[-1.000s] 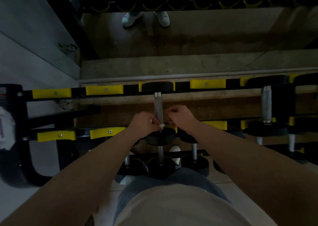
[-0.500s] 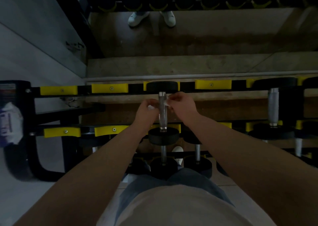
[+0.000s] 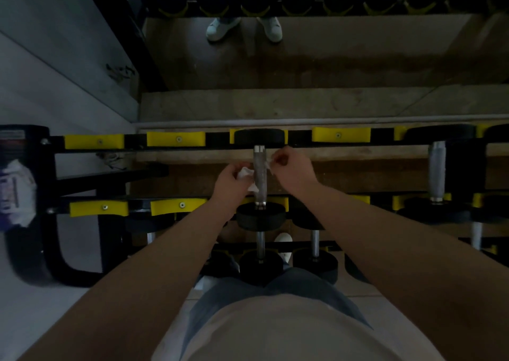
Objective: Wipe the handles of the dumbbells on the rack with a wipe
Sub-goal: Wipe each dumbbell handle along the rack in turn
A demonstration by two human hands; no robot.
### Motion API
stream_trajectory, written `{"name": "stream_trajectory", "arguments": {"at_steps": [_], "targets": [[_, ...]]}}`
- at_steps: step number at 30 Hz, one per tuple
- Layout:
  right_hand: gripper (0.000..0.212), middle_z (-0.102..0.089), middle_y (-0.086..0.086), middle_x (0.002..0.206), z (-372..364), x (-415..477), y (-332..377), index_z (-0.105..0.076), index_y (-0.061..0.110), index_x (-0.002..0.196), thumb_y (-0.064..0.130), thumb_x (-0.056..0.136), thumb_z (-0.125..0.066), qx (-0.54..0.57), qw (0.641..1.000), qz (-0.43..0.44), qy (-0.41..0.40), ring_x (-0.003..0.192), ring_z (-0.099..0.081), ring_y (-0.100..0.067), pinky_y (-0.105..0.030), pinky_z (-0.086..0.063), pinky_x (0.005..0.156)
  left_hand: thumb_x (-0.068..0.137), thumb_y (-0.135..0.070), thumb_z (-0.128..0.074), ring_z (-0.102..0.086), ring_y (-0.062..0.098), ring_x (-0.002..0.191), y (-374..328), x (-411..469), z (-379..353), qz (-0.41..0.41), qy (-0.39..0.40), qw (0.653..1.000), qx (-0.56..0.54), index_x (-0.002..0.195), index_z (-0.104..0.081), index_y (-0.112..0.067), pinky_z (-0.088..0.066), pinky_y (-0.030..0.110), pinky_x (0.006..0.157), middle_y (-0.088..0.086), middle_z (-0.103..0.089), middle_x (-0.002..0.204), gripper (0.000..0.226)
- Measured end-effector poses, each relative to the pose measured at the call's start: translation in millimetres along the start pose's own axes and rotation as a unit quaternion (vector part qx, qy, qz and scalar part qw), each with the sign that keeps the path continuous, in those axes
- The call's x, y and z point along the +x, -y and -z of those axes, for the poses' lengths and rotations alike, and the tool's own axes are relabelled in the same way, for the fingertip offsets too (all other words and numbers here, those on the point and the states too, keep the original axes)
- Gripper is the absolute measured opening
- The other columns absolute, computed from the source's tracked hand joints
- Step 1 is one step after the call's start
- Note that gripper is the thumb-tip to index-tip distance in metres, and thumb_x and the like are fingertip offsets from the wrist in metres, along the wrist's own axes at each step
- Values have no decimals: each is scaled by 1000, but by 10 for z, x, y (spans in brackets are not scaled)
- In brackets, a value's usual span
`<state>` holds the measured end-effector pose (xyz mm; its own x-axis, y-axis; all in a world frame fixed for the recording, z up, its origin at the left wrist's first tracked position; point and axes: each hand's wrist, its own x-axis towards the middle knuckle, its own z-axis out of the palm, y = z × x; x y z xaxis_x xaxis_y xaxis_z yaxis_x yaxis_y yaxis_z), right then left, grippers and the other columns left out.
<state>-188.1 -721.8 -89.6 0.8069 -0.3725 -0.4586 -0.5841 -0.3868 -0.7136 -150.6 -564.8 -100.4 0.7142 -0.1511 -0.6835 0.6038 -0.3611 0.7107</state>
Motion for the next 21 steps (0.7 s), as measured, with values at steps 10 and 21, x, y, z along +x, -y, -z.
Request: {"name": "stream_trajectory", "arguments": {"at_steps": [10, 21], "targets": [[31, -69, -19, 89, -14, -179, -97, -70, -6, 98, 24, 93, -67, -124, 960, -76, 239, 82, -66, -31, -40, -54, 73, 79, -2, -74, -66, 30, 105, 12, -65, 27, -10, 9, 1000, 22, 98, -64, -25, -55, 51, 94, 12, -68, 111, 31], [8, -74, -5, 91, -114, 23, 7, -69, 25, 82, 23, 88, -75, 120, 984, -124, 44, 86, -72, -20, -39, -62, 80, 89, -14, -68, -66, 27, 106, 4, -167, 18, -4, 21, 1000, 12, 112, -66, -16, -57, 44, 92, 12, -68, 116, 24]]}}
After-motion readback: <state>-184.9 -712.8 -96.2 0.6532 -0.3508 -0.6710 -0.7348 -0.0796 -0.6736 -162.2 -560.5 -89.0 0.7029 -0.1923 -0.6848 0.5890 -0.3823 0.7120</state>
